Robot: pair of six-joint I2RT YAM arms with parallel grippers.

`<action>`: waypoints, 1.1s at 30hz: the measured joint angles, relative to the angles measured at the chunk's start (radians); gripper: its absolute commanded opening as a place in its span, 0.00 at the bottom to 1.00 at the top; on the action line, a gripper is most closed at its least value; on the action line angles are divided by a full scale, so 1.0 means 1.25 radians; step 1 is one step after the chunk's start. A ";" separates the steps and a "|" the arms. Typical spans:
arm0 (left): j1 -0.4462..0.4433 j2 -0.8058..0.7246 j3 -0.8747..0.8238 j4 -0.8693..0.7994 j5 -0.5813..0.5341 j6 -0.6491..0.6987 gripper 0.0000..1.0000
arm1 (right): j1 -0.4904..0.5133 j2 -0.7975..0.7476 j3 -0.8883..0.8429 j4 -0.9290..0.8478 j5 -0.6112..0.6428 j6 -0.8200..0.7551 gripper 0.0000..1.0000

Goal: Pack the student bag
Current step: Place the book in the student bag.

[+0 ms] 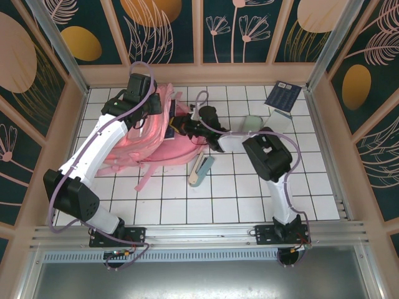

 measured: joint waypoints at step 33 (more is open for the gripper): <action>0.006 -0.029 -0.070 0.049 0.014 -0.023 0.00 | 0.069 0.066 0.275 -0.514 0.080 -0.259 0.67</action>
